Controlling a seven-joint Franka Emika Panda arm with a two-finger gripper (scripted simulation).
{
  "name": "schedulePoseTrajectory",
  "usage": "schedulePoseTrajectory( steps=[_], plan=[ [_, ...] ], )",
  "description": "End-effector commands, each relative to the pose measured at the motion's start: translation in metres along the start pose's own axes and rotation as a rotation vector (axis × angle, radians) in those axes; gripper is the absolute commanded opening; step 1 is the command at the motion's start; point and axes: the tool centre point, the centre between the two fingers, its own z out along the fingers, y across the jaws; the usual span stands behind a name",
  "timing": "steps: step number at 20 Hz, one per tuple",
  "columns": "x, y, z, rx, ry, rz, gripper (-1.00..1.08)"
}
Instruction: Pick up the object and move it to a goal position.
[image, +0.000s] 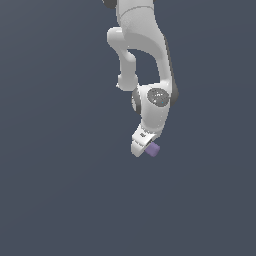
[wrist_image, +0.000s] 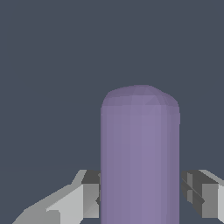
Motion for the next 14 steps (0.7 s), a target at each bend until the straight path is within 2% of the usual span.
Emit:
schedulePoseTrajectory(
  steps=[1,14],
  plan=[
    [-0.016,-0.004,-0.011,-0.001,0.0,0.0,-1.0],
    [-0.103,-0.027,-0.068,-0.001,0.0,0.001,-1.0]
  ],
)
